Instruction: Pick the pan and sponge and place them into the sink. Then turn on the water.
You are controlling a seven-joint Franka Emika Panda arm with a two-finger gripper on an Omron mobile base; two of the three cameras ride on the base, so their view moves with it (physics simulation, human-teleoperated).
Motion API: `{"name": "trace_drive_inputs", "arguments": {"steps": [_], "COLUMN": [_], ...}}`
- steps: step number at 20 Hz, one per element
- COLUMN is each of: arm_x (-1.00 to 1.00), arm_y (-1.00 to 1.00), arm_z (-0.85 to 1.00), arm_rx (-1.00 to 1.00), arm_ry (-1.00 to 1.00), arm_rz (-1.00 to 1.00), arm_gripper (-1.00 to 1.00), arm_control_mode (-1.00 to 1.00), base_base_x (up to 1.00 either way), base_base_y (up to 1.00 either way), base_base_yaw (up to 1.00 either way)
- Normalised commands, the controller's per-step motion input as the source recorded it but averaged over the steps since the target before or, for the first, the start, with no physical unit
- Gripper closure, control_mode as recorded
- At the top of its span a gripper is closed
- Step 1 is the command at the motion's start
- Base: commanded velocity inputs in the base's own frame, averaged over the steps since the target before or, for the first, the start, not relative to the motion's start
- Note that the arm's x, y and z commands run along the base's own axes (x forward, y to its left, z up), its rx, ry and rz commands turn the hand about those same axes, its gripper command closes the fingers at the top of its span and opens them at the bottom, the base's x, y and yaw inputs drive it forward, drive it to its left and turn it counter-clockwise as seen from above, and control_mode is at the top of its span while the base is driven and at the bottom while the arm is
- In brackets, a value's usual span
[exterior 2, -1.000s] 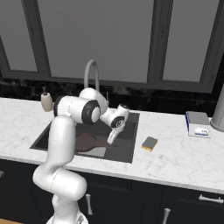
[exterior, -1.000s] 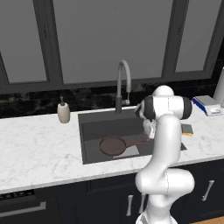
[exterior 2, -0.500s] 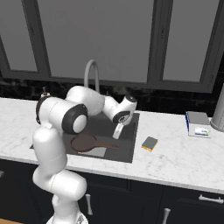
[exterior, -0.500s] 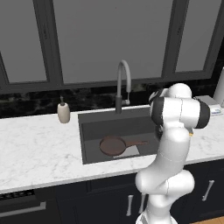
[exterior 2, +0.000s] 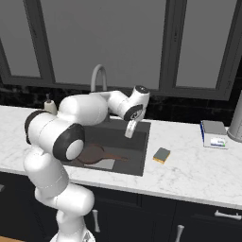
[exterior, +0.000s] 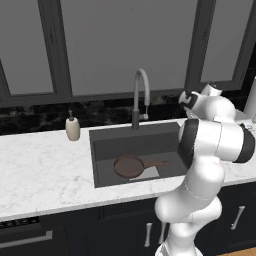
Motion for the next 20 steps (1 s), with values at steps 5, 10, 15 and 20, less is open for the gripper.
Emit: {"name": "trace_drive_inputs", "arguments": {"steps": [5,10,15,20], "arm_x": [0.14,0.23,0.00,0.00], "arm_y": [-0.35,-0.47,-0.75,-0.53], "arm_z": [0.19,0.00,-0.07,-0.14], "arm_rx": [-0.06,0.02,0.00,0.05], "arm_ry": [0.14,0.06,0.14,0.11], "arm_rz": [-0.19,-0.21,-0.72,-0.81], "arm_gripper": [-1.00,-1.00,-1.00,-1.00], "arm_control_mode": [-1.00,-1.00,-1.00,-1.00], "base_base_x": [0.00,0.00,0.00,0.00], "base_base_y": [0.00,0.00,0.00,0.00], "base_base_yaw": [0.00,0.00,0.00,0.00]}}
